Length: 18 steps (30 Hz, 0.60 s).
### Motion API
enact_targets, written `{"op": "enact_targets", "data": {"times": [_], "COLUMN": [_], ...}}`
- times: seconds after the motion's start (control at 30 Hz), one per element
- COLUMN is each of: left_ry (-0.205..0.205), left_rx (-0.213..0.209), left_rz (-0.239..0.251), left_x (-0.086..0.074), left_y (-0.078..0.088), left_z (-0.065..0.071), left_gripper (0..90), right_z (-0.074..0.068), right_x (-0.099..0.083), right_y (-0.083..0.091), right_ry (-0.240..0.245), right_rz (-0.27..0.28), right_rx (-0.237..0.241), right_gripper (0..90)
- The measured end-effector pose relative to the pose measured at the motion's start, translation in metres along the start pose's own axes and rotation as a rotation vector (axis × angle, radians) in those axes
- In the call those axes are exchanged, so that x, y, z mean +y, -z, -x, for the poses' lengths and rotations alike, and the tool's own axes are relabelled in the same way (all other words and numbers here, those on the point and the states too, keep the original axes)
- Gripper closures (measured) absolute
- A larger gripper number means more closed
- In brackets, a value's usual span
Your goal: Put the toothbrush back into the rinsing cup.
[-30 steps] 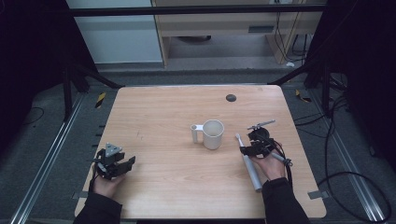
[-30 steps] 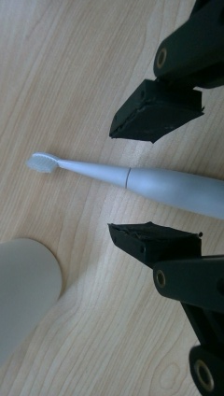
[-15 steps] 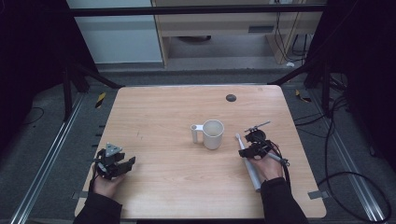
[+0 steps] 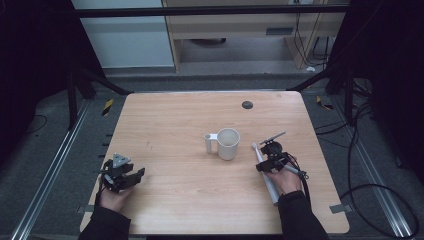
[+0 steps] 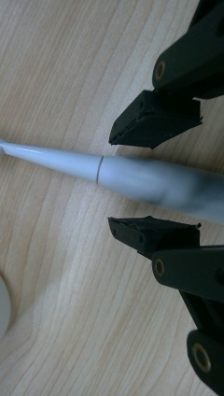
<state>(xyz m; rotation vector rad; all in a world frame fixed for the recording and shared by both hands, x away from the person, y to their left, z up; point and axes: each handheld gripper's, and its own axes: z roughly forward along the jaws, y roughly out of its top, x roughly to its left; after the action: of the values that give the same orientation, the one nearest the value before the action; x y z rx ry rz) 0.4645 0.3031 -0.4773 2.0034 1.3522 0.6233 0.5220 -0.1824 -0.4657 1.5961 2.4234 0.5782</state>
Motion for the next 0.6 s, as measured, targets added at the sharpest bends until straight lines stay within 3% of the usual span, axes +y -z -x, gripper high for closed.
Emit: {"op": "enact_targets", "data": {"times": [0.6], "left_ry": [0.001], "left_rx": [0.000], "left_rz": [-0.001], "left_x": [0.0000], "left_y": [0.0002], "left_z": [-0.0005], "left_gripper": [48.4], "right_z": [0.0004], "right_x": [-0.0005], "right_y": [-0.0061], "right_ry": [0.002], "right_rz": [-0.045], "right_rx": [-0.007], "right_gripper": [60.3]}}
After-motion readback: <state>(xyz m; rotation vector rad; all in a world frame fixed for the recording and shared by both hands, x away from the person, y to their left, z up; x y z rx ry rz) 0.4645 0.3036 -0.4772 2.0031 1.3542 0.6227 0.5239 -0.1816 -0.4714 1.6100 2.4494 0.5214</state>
